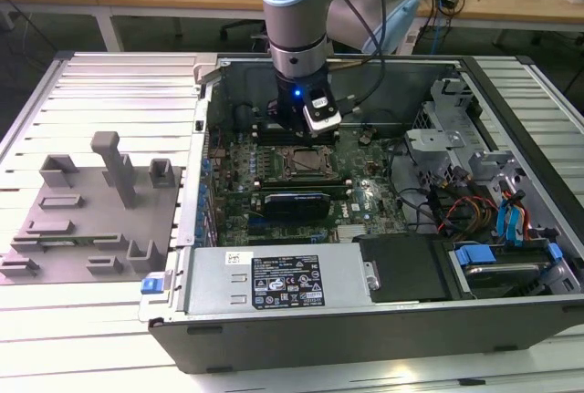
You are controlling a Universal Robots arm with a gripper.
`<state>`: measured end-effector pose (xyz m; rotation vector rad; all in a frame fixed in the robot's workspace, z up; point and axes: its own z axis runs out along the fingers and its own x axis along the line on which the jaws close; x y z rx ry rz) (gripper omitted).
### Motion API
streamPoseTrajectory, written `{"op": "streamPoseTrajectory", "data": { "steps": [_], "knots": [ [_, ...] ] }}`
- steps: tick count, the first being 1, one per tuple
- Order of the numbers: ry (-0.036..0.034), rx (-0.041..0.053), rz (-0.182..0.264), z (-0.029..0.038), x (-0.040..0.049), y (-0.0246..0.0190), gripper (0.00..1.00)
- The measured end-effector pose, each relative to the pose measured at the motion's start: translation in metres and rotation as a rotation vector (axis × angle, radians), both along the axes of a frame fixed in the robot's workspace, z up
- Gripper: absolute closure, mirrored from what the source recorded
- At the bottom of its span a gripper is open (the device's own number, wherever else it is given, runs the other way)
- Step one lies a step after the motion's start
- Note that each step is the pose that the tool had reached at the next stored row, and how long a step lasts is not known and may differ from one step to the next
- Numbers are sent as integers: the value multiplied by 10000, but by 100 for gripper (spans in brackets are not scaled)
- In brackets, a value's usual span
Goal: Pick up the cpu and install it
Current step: 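Install the first cpu locking lever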
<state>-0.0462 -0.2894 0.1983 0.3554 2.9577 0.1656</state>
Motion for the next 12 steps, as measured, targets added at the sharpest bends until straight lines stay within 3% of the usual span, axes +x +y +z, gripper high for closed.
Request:
{"op": "streamPoseTrajectory", "data": {
  "steps": [7,12],
  "knots": [
    [-5,15,9,7,22,2,89],
    [-2,10,10,138,23,0,89]
  ]
}}
